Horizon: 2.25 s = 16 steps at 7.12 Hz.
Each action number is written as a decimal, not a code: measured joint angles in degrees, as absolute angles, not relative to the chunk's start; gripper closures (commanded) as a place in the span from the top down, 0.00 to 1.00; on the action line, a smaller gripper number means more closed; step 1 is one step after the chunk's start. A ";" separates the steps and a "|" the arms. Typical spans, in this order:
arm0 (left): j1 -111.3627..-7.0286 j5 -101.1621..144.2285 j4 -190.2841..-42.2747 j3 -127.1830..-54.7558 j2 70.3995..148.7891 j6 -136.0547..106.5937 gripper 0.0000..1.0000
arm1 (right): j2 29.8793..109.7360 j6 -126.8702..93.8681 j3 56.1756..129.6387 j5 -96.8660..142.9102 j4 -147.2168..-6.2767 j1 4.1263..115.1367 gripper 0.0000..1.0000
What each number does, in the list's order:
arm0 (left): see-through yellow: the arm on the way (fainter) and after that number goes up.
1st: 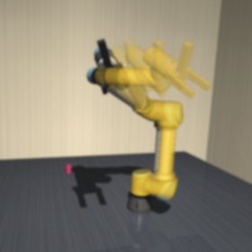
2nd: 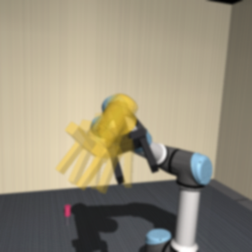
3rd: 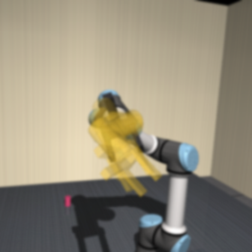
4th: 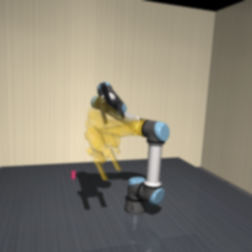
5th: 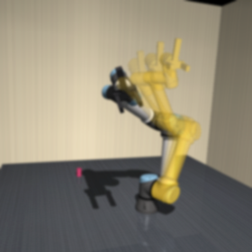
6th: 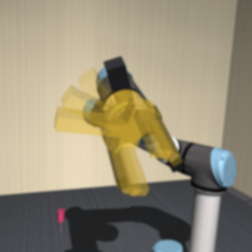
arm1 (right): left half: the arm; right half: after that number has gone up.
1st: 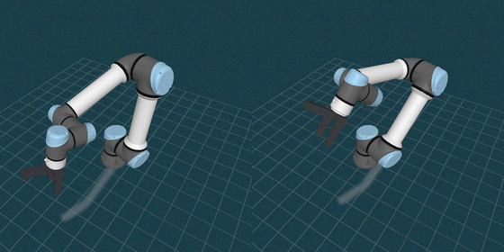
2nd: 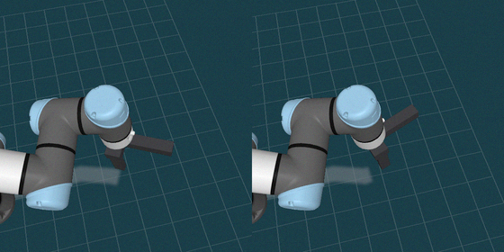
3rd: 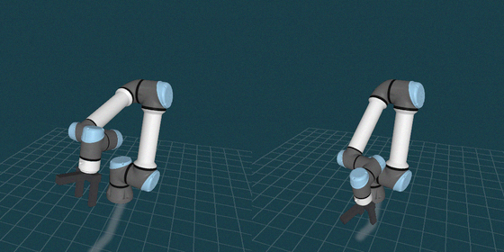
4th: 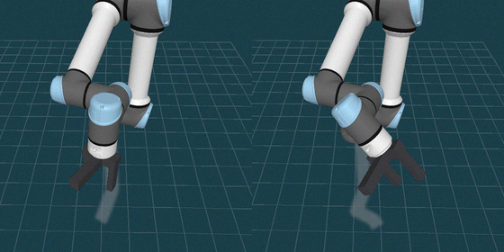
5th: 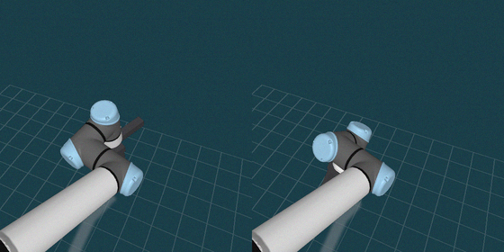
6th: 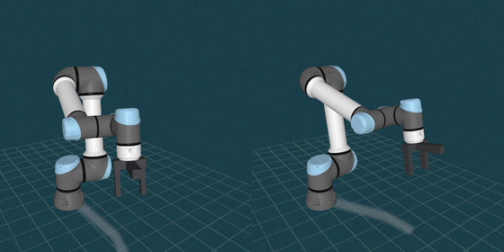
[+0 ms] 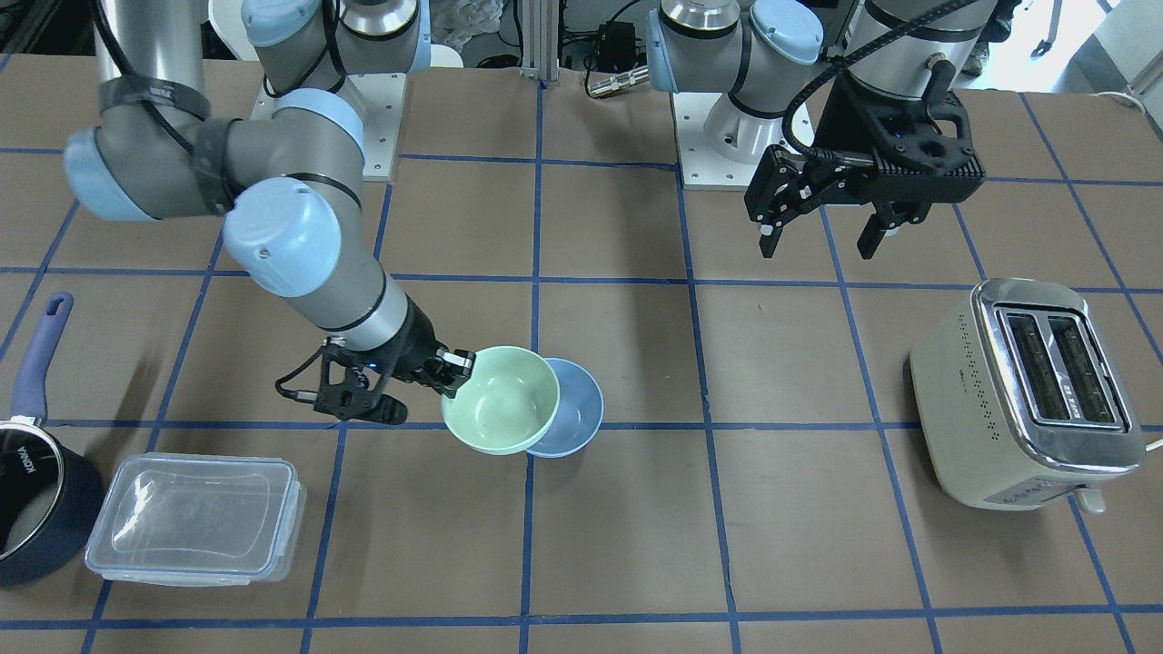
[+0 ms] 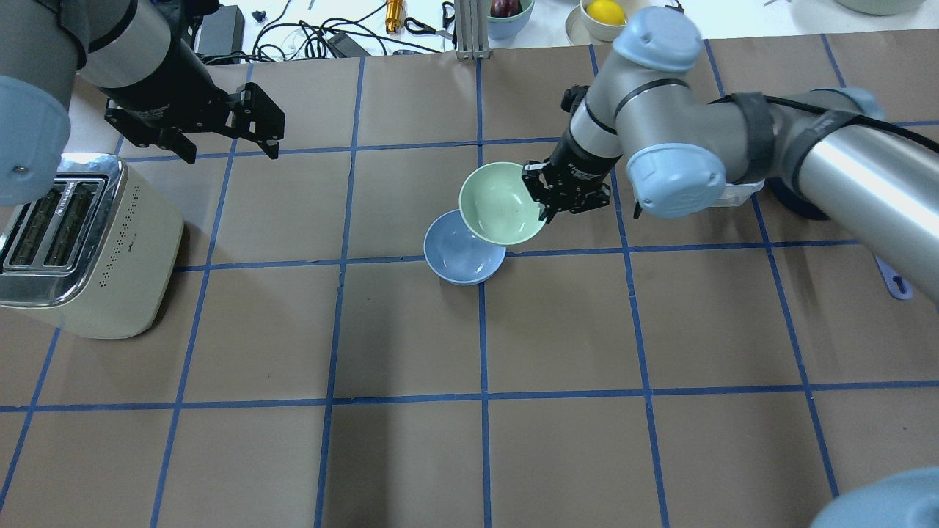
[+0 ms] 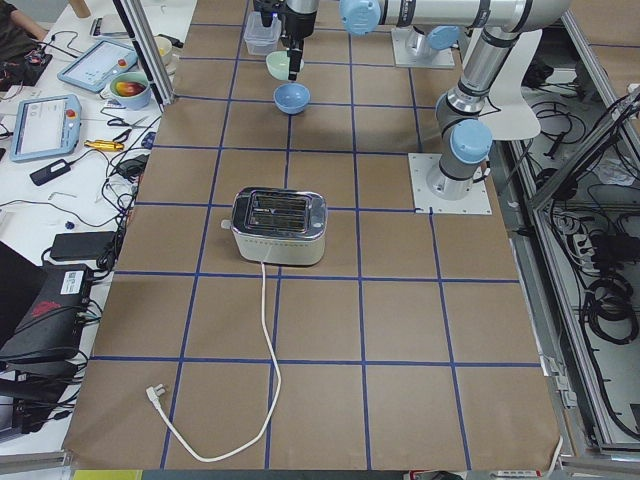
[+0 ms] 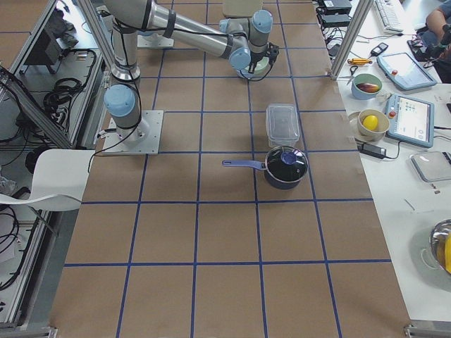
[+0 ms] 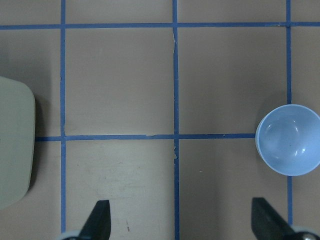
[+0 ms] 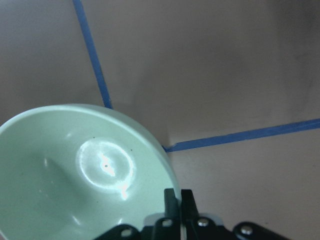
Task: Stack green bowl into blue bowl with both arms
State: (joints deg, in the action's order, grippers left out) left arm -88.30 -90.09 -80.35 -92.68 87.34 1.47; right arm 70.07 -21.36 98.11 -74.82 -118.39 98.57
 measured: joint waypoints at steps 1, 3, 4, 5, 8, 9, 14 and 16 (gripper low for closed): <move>-88.32 -90.14 -80.34 -92.79 87.22 1.48 1.00 | 68.10 -22.07 97.47 -75.07 -119.62 100.68 0.00; -88.33 -90.20 -80.35 -92.94 87.12 1.49 1.00 | 66.85 -22.38 97.22 -74.95 -120.48 102.56 0.08; -88.33 -90.24 -80.39 -92.97 87.11 1.49 1.00 | 66.61 -22.36 97.23 -74.84 -120.60 102.90 0.76; -88.33 -90.26 -80.41 -92.98 87.10 1.49 1.00 | 66.44 -22.27 97.27 -75.32 -120.41 103.03 1.00; -88.33 -90.26 -80.44 -93.37 86.99 1.49 1.00 | 67.70 -21.53 96.32 -78.26 -118.94 101.86 1.00; -88.33 -90.27 -80.33 -93.71 86.88 1.49 1.00 | 70.31 -21.31 94.83 -80.21 -115.95 100.43 1.00; -88.27 -90.15 -80.29 -93.59 86.76 1.49 1.00 | 81.69 -12.91 76.33 -91.34 -85.58 90.81 1.00; -87.77 -89.73 -80.36 -92.77 86.99 1.49 1.00 | 84.10 -10.28 76.77 -91.43 -83.32 90.64 1.00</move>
